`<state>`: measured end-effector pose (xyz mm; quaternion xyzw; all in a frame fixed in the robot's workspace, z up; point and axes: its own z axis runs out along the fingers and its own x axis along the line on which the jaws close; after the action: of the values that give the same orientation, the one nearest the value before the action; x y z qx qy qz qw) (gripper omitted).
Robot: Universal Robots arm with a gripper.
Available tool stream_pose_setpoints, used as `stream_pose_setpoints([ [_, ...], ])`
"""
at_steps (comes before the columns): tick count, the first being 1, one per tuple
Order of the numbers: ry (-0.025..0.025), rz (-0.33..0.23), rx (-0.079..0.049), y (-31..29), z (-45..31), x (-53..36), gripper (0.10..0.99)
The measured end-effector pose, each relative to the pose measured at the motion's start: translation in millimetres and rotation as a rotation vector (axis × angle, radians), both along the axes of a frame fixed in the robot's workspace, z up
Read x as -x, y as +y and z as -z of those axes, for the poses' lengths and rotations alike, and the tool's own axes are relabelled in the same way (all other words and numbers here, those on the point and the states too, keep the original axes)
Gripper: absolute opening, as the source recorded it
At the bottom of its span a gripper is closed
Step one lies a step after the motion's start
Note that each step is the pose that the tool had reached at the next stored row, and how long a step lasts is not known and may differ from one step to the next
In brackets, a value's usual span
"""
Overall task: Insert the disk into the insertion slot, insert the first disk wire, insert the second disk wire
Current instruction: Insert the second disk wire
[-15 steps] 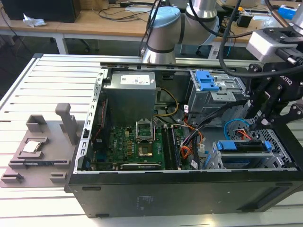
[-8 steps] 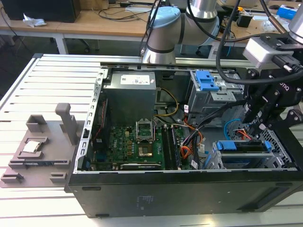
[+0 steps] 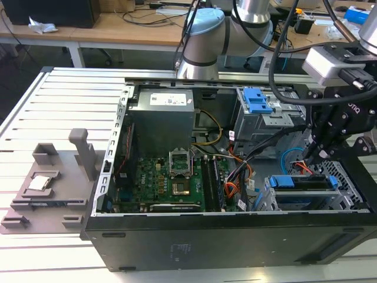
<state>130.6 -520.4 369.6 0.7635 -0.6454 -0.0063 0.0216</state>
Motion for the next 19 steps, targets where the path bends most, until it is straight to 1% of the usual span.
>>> stream_pose_setpoints([
  [2,0.0,0.0,0.001,-0.1,0.0,0.2,0.161],
  [4,0.0,0.0,0.001,-0.9,0.2,2.5,0.161],
  [5,0.0,0.0,0.001,-2.6,0.3,4.2,0.161],
  [8,0.0,0.002,0.002,-11.7,2.7,5.3,0.161],
  [10,0.0,0.003,0.003,-14.1,3.9,5.3,0.161],
  [17,0.0,0.008,0.004,-14.8,4.5,5.4,0.161],
  [19,0.0,0.034,0.004,-14.8,4.6,5.4,0.161],
])
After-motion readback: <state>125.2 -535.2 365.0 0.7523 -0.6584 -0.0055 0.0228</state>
